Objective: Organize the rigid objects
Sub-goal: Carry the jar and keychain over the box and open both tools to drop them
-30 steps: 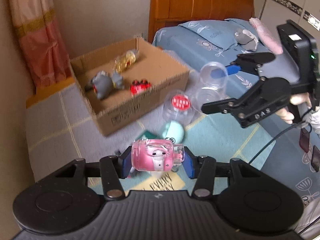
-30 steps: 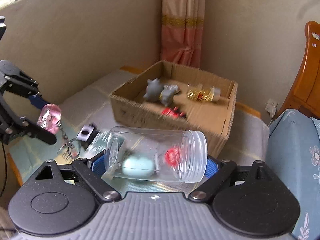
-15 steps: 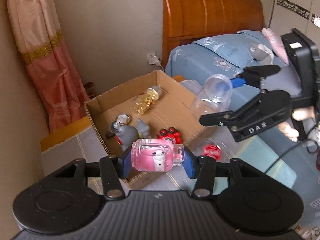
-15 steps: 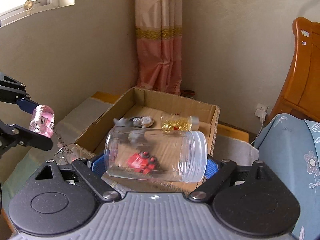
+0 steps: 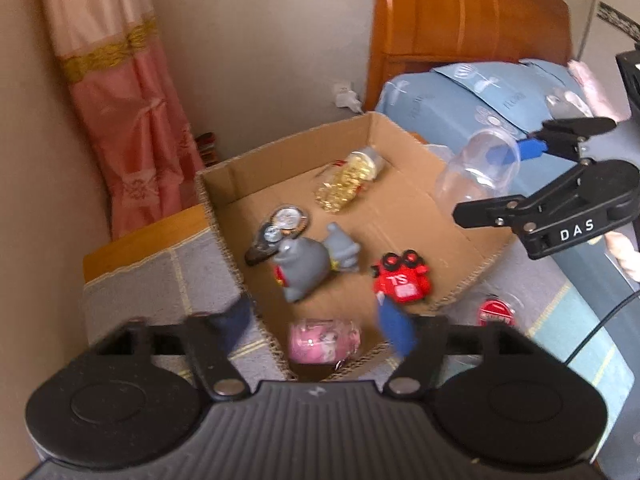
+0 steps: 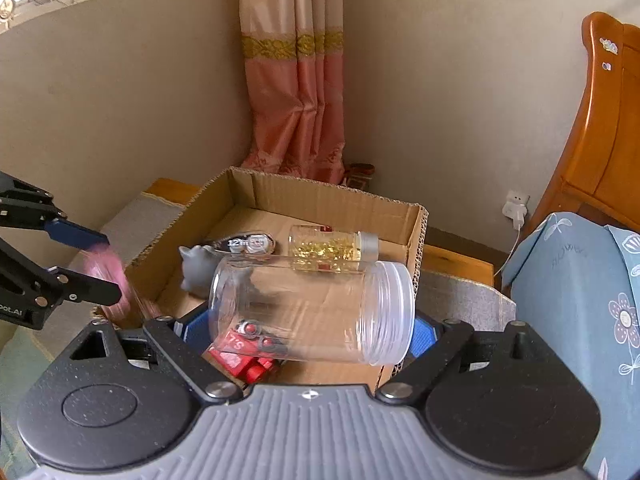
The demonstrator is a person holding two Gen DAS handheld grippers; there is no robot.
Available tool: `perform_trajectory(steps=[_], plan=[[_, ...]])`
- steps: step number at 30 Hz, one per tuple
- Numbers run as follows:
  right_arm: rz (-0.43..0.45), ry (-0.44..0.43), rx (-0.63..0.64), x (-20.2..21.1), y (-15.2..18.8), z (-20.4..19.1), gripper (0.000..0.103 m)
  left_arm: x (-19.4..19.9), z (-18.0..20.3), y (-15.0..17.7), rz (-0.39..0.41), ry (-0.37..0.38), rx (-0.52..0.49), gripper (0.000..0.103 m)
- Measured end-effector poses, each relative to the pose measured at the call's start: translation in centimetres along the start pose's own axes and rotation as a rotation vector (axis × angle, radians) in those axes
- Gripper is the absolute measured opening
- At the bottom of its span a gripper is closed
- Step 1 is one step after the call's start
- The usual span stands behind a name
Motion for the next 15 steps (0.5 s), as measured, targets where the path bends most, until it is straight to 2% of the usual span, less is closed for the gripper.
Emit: perform_trajectory(steps=[1, 10, 11, 13, 15], plan=[[-0.005, 0.001, 0.000, -0.3, -0.1, 0.0, 0.094, 0.1, -0.2, 0.1, 0.007, -0.005, 0.011, 0.091], [-0.035, 0.018, -0.008, -1.9, -0.9, 0.0, 0.094, 0.6, -0.1, 2.1, -0.016, 0.039, 0.045, 0.094], [-0.037, 0.024, -0.005, -2.1, -1.0, 0.0, 0.095, 0.7, 0.0, 2.3, -0.018, 0.040, 0.041, 0.094], [-0.045, 0.052, 0.019, -2.3, -1.0, -0.2, 0.103, 1.1, 0.2, 2.8, -0.013, 0.029, 0.032, 0.096], [-0.039, 0.080, 0.043, -2.2, -0.8, -0.5, 0.103, 1.4, 0.3, 3.3, -0.008, 0.018, 0.026, 0.096]])
Point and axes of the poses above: each gripper's, at about its wrist camera, not at the fingertips, and x roughly against the way its jaws point, z to its right, y to its underside, the point moved 8 cm from there along -x, roughly the way its jaws point, and after that the axes turned 6 degrees about -z, right-handed, at the moved point
